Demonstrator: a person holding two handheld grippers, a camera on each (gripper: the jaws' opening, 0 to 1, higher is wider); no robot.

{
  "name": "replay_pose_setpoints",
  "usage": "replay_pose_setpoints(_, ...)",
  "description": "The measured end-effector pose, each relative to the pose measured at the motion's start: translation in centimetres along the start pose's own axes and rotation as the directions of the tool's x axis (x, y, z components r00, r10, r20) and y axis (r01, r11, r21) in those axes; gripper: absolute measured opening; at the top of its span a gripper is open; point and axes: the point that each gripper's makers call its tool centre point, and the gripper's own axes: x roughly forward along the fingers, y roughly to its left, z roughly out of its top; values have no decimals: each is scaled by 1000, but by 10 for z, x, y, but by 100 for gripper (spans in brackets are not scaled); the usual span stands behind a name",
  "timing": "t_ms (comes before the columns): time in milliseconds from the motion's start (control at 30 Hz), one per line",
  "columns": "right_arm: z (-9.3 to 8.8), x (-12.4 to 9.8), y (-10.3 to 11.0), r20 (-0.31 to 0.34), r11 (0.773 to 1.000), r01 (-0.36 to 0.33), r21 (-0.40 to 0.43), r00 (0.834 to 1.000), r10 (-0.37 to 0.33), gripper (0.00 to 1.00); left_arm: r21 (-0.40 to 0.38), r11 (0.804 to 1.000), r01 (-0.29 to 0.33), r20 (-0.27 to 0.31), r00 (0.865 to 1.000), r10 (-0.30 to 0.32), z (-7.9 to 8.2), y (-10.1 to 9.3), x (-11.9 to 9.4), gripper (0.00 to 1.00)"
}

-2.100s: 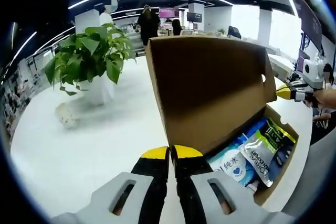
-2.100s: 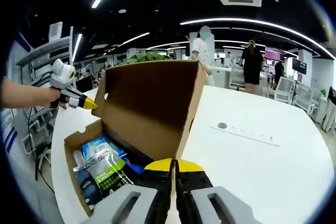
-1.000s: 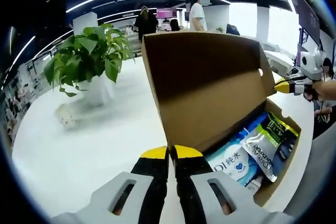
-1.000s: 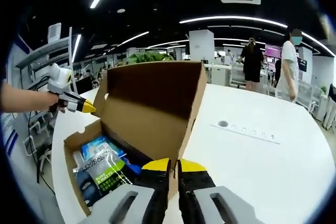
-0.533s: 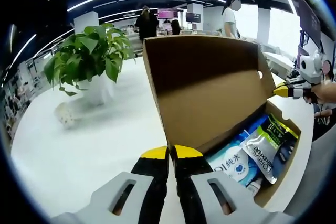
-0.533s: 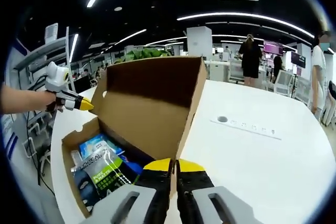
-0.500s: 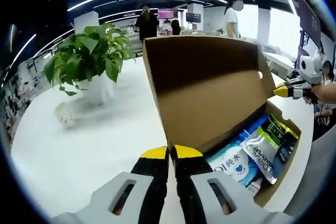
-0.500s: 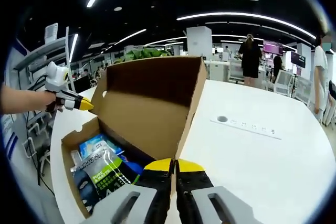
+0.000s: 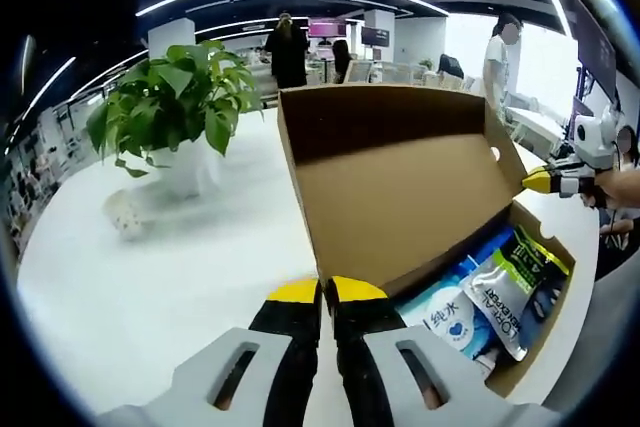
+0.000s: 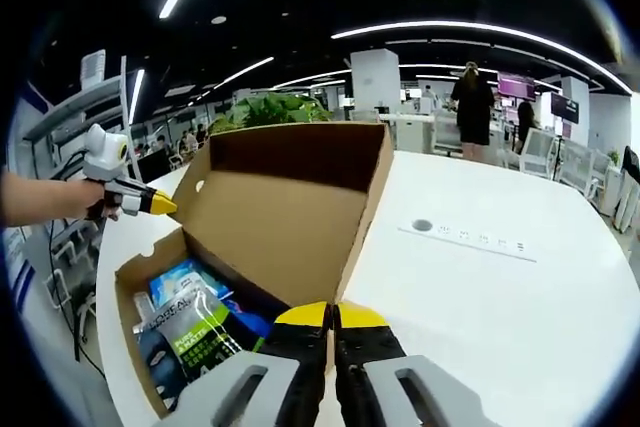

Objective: Operate the shoe box by opening the lid, removing the specified soft item, and placing it in the target area until the item is outside and the box remains undamaged.

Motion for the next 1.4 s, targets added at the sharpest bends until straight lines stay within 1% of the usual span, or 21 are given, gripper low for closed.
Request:
replay_pose_setpoints(733,1,8,-6,-2,1000,8,20,1000,-7,0,-14,1000,-8,-6,1000,8,-3,-1,7,1)
replay_pose_setpoints(900,1,9,-7,-2,1000,9,25,1000,-8,0,-5,1000,-6,-14,1000,6,-2,0,9,1)
replay_pose_setpoints(1400,0,16,-11,-8,999,12,30,1000,-12,0,-17,1000,-10,-25,1000,9,-2,3,18,2)
